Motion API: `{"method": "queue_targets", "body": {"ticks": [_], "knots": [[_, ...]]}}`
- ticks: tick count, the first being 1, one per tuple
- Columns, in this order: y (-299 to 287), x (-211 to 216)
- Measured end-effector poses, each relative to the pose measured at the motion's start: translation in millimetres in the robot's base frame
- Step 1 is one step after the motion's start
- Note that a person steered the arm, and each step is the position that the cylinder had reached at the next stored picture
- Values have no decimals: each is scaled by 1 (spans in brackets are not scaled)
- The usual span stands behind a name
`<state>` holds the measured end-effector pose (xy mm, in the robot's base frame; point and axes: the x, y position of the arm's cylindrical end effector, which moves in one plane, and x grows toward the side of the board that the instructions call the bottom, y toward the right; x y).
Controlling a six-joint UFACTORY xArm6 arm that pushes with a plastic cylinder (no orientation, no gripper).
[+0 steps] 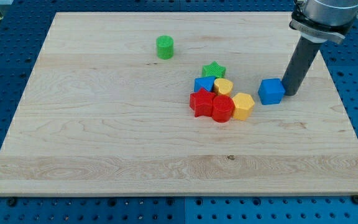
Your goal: Move your arm above the green circle
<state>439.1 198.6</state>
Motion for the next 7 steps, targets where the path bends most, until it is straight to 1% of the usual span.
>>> {"method": "queue_targets", "body": {"ticks": [2,3,6,7], "knots": [[-10,-57],[-31,-57],[-55,-26],[-61,-22]]}}
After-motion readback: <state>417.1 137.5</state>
